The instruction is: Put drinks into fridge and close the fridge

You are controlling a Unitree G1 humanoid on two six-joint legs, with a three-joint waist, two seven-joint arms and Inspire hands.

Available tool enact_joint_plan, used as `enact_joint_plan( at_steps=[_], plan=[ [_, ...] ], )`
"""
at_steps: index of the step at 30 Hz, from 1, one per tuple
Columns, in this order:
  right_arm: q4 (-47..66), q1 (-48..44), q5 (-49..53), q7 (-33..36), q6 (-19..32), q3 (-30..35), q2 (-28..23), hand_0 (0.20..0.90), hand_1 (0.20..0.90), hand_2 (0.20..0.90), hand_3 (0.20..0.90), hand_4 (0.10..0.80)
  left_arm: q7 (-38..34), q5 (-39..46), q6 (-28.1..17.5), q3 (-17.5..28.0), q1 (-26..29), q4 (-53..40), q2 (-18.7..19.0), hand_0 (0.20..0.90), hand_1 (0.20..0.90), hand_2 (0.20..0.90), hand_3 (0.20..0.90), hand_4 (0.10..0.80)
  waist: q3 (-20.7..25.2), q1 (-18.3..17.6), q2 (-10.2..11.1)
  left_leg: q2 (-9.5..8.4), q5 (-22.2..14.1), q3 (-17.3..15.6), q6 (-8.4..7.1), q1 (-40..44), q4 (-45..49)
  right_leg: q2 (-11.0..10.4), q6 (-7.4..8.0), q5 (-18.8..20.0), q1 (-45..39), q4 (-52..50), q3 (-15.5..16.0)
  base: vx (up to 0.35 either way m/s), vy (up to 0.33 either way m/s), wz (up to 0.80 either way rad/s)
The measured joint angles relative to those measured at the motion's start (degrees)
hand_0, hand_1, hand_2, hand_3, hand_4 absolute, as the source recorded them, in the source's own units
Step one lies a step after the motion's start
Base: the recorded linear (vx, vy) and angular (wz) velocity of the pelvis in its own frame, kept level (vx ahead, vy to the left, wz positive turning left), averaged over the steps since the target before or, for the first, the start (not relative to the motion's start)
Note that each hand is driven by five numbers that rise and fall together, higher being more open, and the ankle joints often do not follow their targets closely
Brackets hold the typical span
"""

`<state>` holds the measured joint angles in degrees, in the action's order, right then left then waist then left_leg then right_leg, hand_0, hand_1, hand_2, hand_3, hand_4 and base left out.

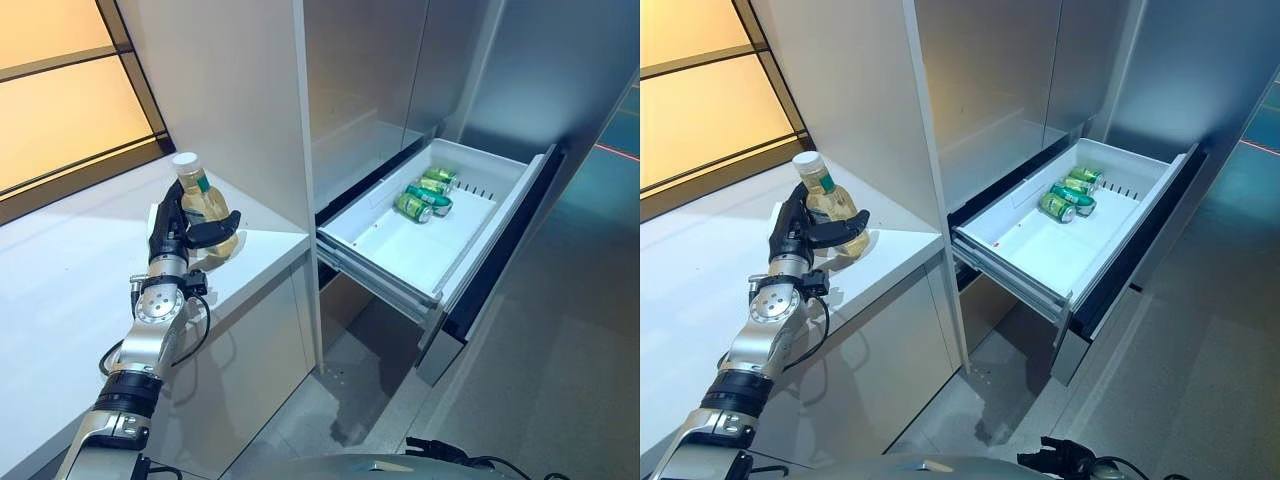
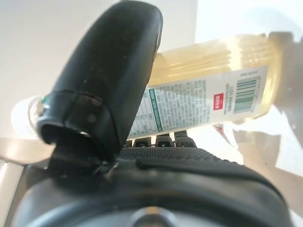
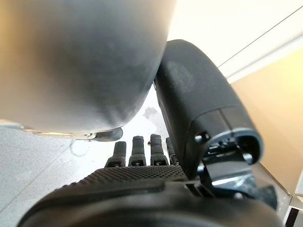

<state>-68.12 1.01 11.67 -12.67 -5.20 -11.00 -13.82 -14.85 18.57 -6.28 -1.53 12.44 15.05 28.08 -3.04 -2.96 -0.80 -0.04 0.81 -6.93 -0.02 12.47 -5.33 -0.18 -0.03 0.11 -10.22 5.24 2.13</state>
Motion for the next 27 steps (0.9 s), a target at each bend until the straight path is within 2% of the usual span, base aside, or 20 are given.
enact_joint_plan(
  at_steps=[5, 6, 7, 13, 27],
  plan=[
    [0.1, -0.1, 0.0, 0.0, 0.0, 0.0, 0.2, 0.9, 0.9, 0.9, 0.9, 0.8, -1.2, 2.0, -0.4, 0.0, 0.0, 0.0, 0.0, 0.9, 0.9, 0.9, 0.9, 0.8, -0.2, -0.3, 0.4, 0.0, 0.0, 0.0, 0.0, 0.0, 0.0, 0.0, 0.0, 0.0, 0.0, 0.0, 0.0, 0.0, 0.0, 0.0],
    [0.1, -0.1, 0.0, 0.0, 0.0, 0.0, 0.3, 0.9, 0.9, 0.9, 0.9, 0.8, -1.6, 2.3, -0.8, 0.0, 0.0, 0.0, 0.0, 0.869, 0.869, 0.869, 0.864, 0.764, -0.3, -0.3, 0.5, 0.01, 0.0, 0.0, 0.0, 0.0, 0.0, 0.0, -0.01, 0.0, 0.0, 0.0, 0.0, 0.0, 0.0, 0.0],
    [0.2, -0.1, 0.0, 0.0, 0.0, 0.0, 0.4, 0.9, 0.9, 0.9, 0.9, 0.8, -2.0, 2.6, -1.6, 0.0, 0.0, 0.0, 0.0, 0.9, 0.9, 0.9, 0.9, 0.8, -0.4, -0.3, 0.6, 0.01, 0.0, 0.0, 0.0, 0.0, 0.0, 0.0, -0.01, 0.0, 0.0, 0.0, 0.0, 0.0, 0.0, 0.0],
    [0.3, 0.0, 0.0, 0.0, 0.0, 0.0, 0.5, 0.9, 0.9, 0.9, 0.9, 0.8, -4.3, 2.8, -5.3, 0.0, 0.0, -0.1, -0.2, 0.9, 0.9, 0.9, 0.9, 0.8, -0.3, -0.4, 0.8, -0.02, 0.0, 0.0, 0.02, 0.0, 0.0, 0.0, -0.02, 0.0, 0.1, 0.0, -0.1, 0.0, 0.0, 0.0],
    [0.3, 0.0, -0.1, 0.1, 0.0, 0.0, 0.5, 0.9, 0.9, 0.9, 0.9, 0.8, -5.6, 2.7, -5.7, 0.0, 0.0, -0.1, -0.7, 0.9, 0.9, 0.9, 0.9, 0.8, -0.3, -0.4, 0.8, -0.02, 0.0, 0.0, 0.02, 0.0, 0.0, 0.0, -0.02, 0.1, 0.0, 0.0, -0.2, 0.0, 0.0, 0.0]
  ],
)
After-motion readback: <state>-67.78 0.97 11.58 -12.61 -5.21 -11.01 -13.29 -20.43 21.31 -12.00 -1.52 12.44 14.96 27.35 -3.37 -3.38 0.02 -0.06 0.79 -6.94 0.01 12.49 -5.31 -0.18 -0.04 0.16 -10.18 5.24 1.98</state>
